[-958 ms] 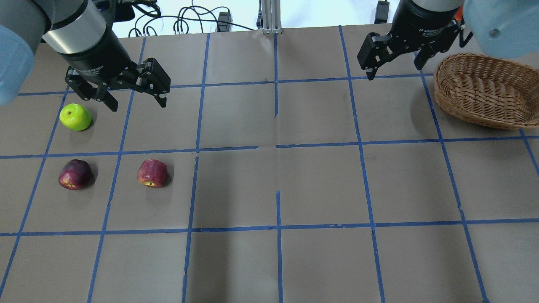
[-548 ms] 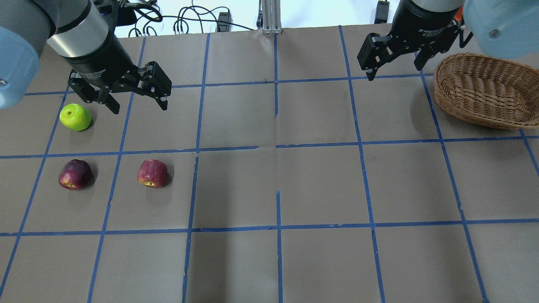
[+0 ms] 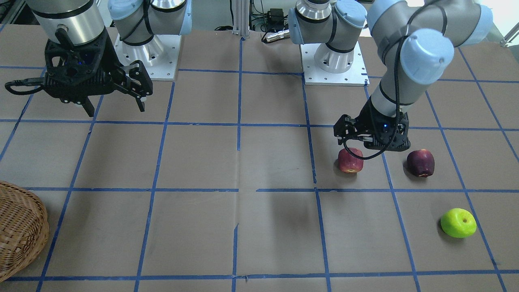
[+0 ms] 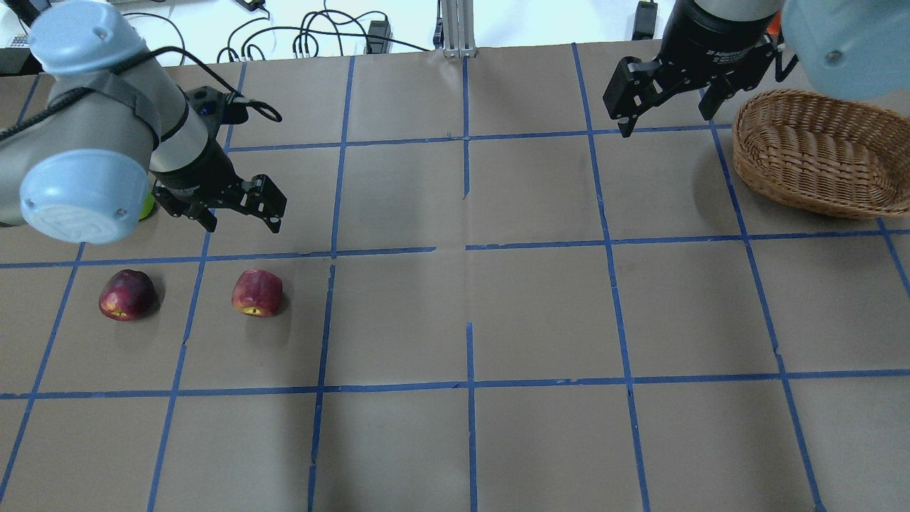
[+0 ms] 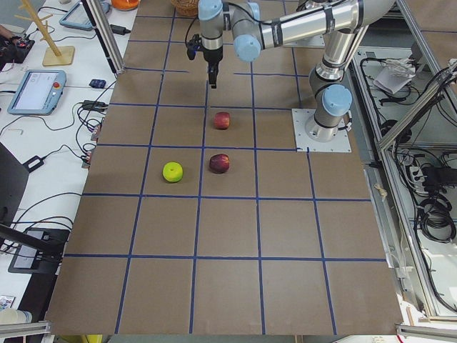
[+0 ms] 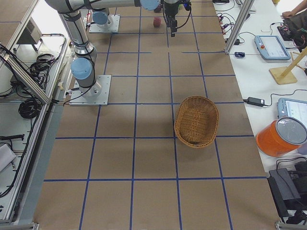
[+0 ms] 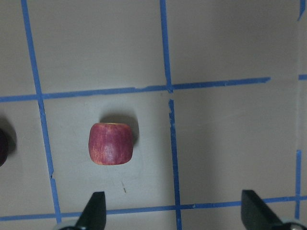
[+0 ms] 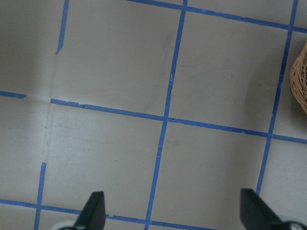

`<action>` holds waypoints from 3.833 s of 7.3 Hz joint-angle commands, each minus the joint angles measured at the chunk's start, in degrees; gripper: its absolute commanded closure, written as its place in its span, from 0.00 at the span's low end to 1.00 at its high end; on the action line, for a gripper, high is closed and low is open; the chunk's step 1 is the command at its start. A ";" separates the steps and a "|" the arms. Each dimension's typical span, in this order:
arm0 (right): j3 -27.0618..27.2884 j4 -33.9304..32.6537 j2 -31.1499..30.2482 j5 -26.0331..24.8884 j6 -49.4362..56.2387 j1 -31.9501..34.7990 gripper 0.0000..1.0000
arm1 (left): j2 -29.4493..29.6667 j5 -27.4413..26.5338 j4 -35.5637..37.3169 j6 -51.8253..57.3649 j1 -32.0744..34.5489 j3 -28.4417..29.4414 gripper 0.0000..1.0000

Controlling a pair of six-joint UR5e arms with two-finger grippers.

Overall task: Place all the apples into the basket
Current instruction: 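Move the left gripper down toward the red apple, then close the left gripper around the red apple, then carry the red apple to the table center and open the left gripper, then move the left gripper to the dark apple while the right gripper reaches the red apple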

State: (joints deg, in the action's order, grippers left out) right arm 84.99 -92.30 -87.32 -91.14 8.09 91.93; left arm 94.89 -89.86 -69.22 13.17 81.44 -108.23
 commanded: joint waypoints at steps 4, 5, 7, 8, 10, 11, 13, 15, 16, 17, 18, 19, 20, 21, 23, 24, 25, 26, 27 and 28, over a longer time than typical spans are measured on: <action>0.18 -0.07 -0.04 -0.09 0.00 0.00 0.00 | 8.89 -5.15 9.19 4.15 -2.60 -8.32 0.00; 0.26 -0.33 -0.04 -0.18 0.00 0.00 0.00 | 10.21 -4.54 9.63 3.19 -2.60 -8.49 0.00; 0.62 -0.77 -0.04 -0.44 0.00 0.00 0.00 | 12.59 -4.62 10.24 3.44 -2.60 -8.67 0.00; 0.53 -0.77 -0.04 -0.44 0.00 0.00 0.00 | 13.12 -4.71 10.33 3.01 -2.60 -8.15 0.17; 0.53 -0.77 -0.04 -0.44 0.00 0.00 0.00 | 11.03 -3.66 9.20 0.65 -1.12 -6.22 0.71; 0.62 -0.77 -0.04 -0.44 0.09 0.00 0.00 | 11.45 0.43 5.88 -6.16 0.46 -2.38 0.70; 0.62 -0.77 -0.04 -0.53 0.00 0.00 0.00 | 14.25 6.25 3.39 -17.44 11.05 6.50 0.70; 0.70 -0.77 -0.04 -0.44 0.18 0.00 0.00 | 18.38 10.14 8.62 -28.06 21.26 9.51 0.70; 0.70 -0.77 -0.04 -0.27 0.35 0.00 0.00 | 20.83 10.23 13.27 -34.64 25.74 9.61 0.70; 0.88 -0.69 -0.22 -0.70 0.87 0.00 0.00 | 23.73 9.97 19.93 -39.40 28.75 9.09 0.67; 0.97 -0.60 -0.22 -0.18 1.05 -0.26 0.00 | 25.24 9.62 22.70 -38.84 28.86 8.91 0.51; 0.97 -0.16 -0.05 0.00 0.97 -0.18 0.00 | 26.21 9.62 22.73 -39.53 28.87 9.61 0.01; 1.32 0.36 0.04 -0.26 0.97 -0.18 0.00 | 24.91 9.44 22.64 -39.01 28.69 10.31 0.00; 2.45 0.20 -0.04 -0.18 0.97 -0.18 0.00 | 23.34 9.87 21.42 -38.75 26.08 10.84 0.00; 4.30 -0.59 -0.05 0.26 0.36 0.00 0.00 | 16.94 9.71 8.58 -36.05 19.59 14.60 0.00; 4.66 -3.12 0.04 0.44 -1.47 0.70 0.00 | 14.47 9.53 -2.21 -30.71 15.03 18.10 0.00; 4.92 -6.89 2.91 3.05 -6.37 2.79 0.00 | 12.44 9.44 -8.76 -24.31 8.89 18.92 0.00; 5.01 -9.97 6.77 3.51 -8.15 7.51 0.00 | 10.77 6.22 -10.65 -15.98 3.78 18.41 0.00; 5.71 -14.87 12.03 3.34 -13.74 11.56 0.00 | 9.45 -0.51 -12.50 -8.32 -0.01 17.79 0.00; 5.89 -21.62 16.43 3.16 -16.06 13.78 0.00 | 8.21 -2.06 -12.69 -1.64 -3.36 16.05 0.00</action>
State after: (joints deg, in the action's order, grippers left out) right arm 90.49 -106.84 -76.38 -87.94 -4.08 102.17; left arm 104.75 -88.27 -80.58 2.90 82.64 -90.71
